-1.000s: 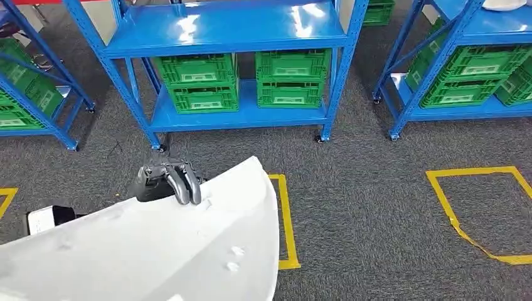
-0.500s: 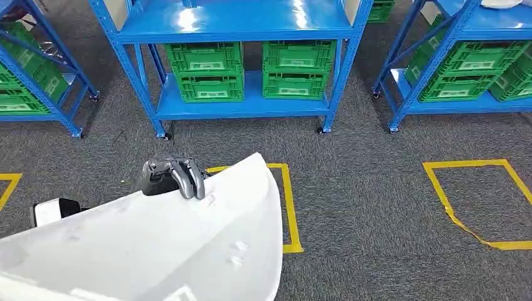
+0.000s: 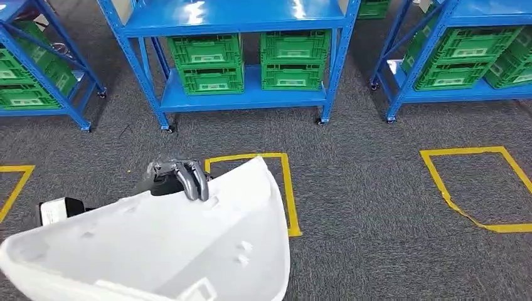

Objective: Take the parts from the cabinet and place them on the table.

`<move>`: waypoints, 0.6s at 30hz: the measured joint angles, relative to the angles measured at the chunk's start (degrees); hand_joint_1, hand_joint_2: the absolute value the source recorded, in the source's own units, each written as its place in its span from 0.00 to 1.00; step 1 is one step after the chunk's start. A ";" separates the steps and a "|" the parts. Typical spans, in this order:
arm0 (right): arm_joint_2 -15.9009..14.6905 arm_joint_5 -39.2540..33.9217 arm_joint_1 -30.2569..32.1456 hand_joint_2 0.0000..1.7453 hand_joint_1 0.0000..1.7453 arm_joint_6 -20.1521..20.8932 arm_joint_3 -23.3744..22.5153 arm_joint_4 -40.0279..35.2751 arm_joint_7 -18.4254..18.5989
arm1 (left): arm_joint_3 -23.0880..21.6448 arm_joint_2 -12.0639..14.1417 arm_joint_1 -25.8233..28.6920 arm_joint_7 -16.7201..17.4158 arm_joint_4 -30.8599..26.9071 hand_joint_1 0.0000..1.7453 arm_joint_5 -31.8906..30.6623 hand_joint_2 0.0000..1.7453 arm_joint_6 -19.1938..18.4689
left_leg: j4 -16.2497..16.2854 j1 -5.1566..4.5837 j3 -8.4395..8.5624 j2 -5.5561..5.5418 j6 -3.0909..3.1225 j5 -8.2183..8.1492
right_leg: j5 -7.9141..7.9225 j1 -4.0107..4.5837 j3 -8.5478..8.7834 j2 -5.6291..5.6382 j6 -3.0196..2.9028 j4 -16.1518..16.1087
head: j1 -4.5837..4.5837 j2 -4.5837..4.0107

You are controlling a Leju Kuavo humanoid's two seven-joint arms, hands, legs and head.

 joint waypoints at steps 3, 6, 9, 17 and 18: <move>0.33 -0.11 0.02 0.00 0.00 0.07 -0.31 0.00 0.04 | -0.33 0.00 -0.50 0.04 -0.02 1.00 0.04 1.00 0.00 | -16.10 -0.21 11.66 -0.33 0.40 -2.51 | 1.61 0.33 -0.98 0.22 1.05 0.08 | 0.02 0.00; 0.42 -0.15 0.04 0.00 0.00 0.17 -0.44 0.00 0.04 | -0.41 0.09 -0.63 0.07 -0.09 1.00 0.33 1.00 0.00 | -16.59 -0.90 10.72 -0.30 1.54 -1.80 | 3.94 -0.09 -1.15 0.21 2.46 -1.06 | -0.04 0.00; 0.57 -0.13 0.27 0.00 0.00 0.33 -0.52 0.07 0.09 | -0.61 0.04 -0.76 0.13 -0.04 1.00 0.35 1.00 0.00 | -17.34 -0.75 7.63 0.19 3.57 1.25 | -1.78 -0.17 -3.63 0.21 1.37 2.76 | 0.35 0.00; 0.46 -0.15 0.03 0.00 0.00 0.33 -0.68 0.07 0.11 | -1.11 0.05 -0.68 0.18 -0.02 1.00 0.33 1.00 0.00 | -15.83 -1.81 -0.79 0.26 3.48 7.71 | -4.90 0.20 5.98 0.25 2.66 6.33 | 0.52 0.00; 0.35 -0.15 -0.10 0.00 0.00 0.33 -0.68 0.07 0.11 | -1.09 0.02 -0.69 0.18 -0.04 1.00 0.33 1.00 0.00 | -15.19 -2.05 -1.57 0.21 3.15 8.00 | -7.01 0.67 10.60 0.24 1.91 -0.21 | 0.57 0.00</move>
